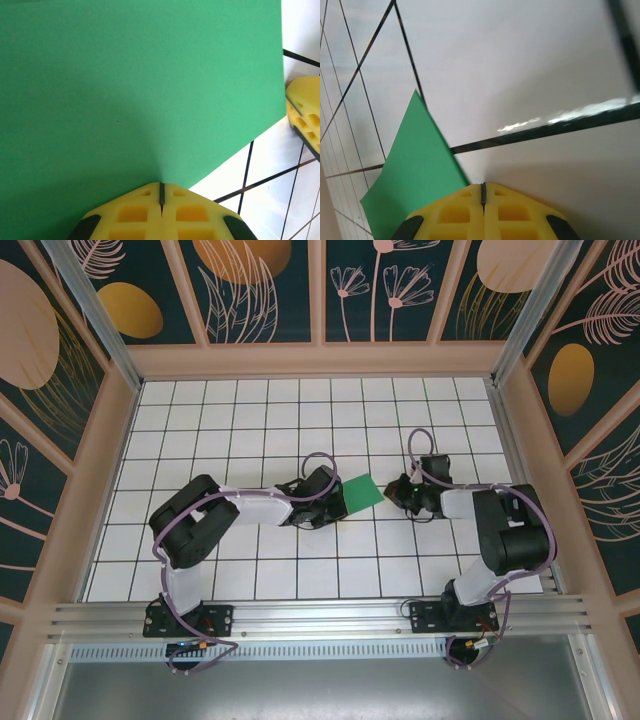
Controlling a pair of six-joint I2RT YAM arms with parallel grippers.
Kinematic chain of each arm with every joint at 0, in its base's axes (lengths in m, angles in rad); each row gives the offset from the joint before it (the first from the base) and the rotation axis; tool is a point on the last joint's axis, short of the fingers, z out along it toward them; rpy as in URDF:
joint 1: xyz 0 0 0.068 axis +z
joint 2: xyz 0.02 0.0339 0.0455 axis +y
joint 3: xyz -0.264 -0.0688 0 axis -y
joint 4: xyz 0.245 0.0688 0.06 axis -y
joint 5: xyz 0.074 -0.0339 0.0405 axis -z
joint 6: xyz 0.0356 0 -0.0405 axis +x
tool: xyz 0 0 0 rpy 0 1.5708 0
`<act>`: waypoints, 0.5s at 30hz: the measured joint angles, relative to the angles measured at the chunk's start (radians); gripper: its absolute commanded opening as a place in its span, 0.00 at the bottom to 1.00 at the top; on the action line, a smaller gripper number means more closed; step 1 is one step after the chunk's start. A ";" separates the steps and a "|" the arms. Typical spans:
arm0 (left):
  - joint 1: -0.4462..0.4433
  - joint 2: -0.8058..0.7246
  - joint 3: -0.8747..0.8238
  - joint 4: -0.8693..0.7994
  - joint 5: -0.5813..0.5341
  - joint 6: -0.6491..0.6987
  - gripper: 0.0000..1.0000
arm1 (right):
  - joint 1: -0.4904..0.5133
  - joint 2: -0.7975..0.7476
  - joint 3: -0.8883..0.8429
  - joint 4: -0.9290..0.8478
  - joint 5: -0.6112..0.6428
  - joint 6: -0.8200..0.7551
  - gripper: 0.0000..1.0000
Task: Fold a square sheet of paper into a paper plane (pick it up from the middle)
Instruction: First fold in half a square sheet of paper at the center of the table.
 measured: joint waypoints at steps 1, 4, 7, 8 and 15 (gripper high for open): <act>0.000 -0.001 0.000 -0.001 -0.001 0.000 0.00 | -0.006 -0.008 -0.005 0.001 0.007 -0.005 0.00; 0.000 -0.004 -0.002 -0.004 -0.004 0.001 0.00 | -0.016 -0.060 -0.032 0.011 0.016 -0.013 0.00; 0.000 -0.005 -0.003 -0.005 -0.007 0.018 0.00 | -0.002 -0.149 -0.060 0.018 0.016 -0.013 0.00; -0.001 -0.006 -0.003 -0.006 -0.010 0.032 0.00 | 0.006 -0.179 -0.066 0.021 0.016 -0.012 0.00; -0.005 -0.037 -0.002 -0.089 -0.111 0.259 0.00 | 0.137 -0.204 -0.068 0.033 0.017 0.004 0.00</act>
